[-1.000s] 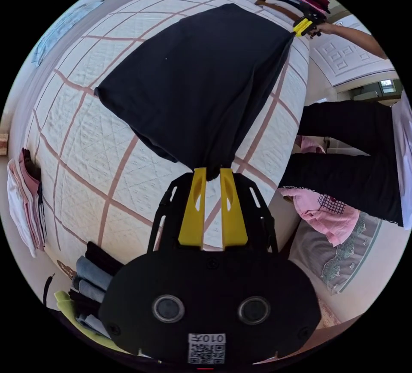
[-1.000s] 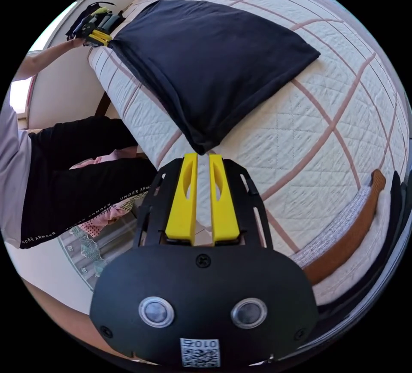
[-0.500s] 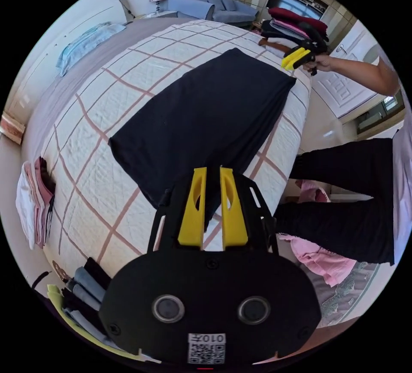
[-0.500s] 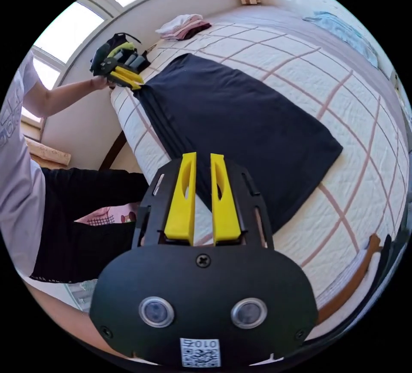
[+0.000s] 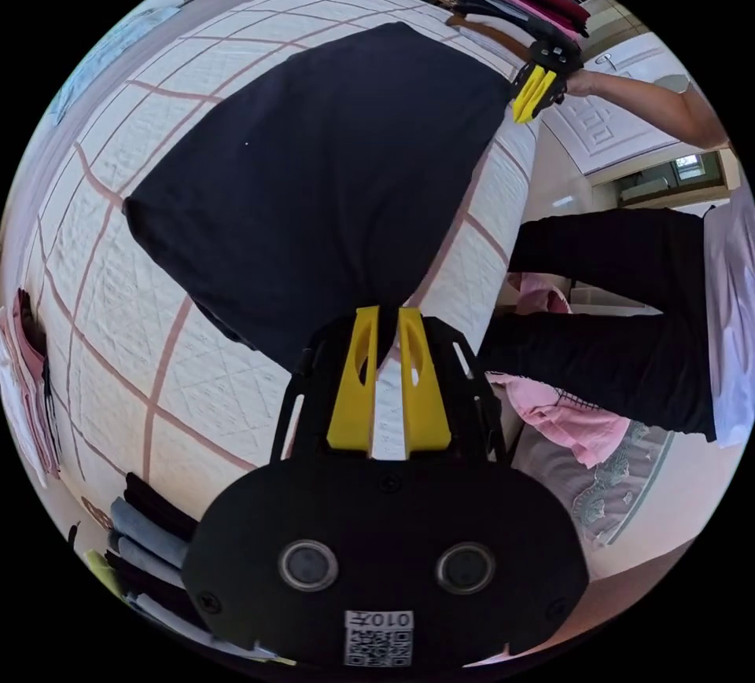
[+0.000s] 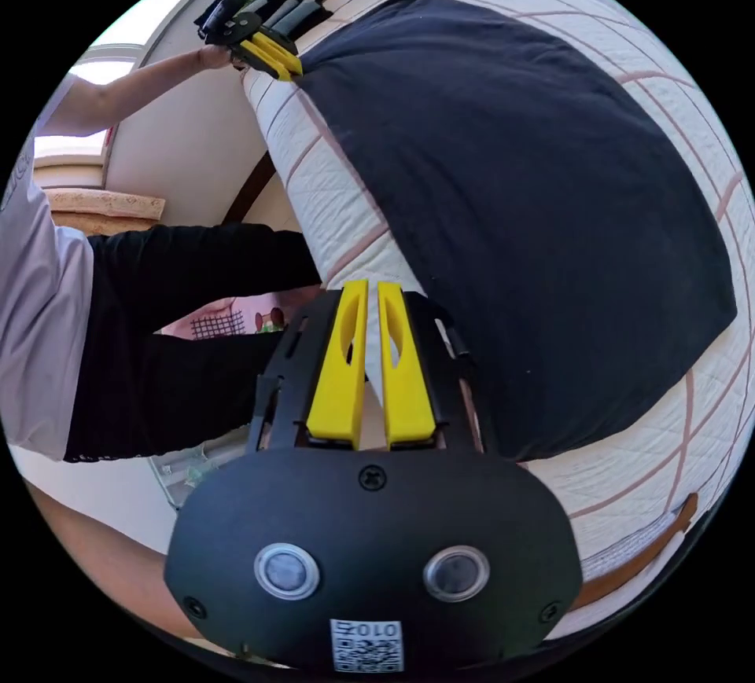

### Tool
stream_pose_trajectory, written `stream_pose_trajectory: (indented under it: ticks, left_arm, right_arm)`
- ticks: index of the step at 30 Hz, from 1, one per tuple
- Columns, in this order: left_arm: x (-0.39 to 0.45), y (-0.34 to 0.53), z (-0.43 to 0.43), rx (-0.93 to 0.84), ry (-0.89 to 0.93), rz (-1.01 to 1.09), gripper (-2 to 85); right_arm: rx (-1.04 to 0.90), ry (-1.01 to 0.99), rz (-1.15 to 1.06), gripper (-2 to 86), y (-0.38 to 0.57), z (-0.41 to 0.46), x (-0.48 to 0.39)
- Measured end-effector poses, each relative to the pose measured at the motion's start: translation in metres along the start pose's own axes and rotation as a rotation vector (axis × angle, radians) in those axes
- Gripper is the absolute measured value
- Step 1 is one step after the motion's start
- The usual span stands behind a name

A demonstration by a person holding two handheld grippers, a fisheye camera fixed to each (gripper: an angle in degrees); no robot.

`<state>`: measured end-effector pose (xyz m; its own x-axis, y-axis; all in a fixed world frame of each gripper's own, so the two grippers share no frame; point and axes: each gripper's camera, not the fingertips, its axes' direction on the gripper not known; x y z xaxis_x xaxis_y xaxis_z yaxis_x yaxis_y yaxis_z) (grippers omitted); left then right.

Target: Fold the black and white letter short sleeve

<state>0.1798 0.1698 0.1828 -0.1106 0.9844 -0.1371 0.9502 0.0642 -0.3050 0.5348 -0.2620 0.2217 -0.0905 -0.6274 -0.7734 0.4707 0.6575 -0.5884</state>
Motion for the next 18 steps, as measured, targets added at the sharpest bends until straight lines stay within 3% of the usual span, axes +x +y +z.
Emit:
stream_pose_trajectory:
  ticks: [4,6,8,11,15,18]
  left_arm:
    - [0.001,0.028,-0.019,0.058,-0.002,-0.082,5.9]
    - [-0.002,0.043,-0.027,0.125,0.004,-0.157,5.8]
    - [-0.011,0.065,-0.032,0.221,0.033,-0.311,5.1]
    - [-0.025,0.096,-0.011,0.251,0.117,-0.564,3.7]
    - [-0.009,0.130,-0.016,0.358,0.094,-0.707,3.4]
    - [0.000,0.170,-0.037,0.490,0.050,-0.965,4.9]
  right_arm:
    - [0.039,0.032,0.008,2.9,-0.010,-0.012,-0.015]
    - [0.165,0.035,0.053,2.9,-0.023,-0.026,-0.018]
    - [0.201,0.060,0.121,3.0,-0.038,-0.024,-0.014]
    - [0.023,0.095,0.202,3.0,-0.067,-0.002,-0.004]
    - [0.112,0.104,-0.001,3.1,-0.106,-0.039,-0.044]
    - [0.232,0.181,-0.088,3.7,-0.148,-0.069,-0.063]
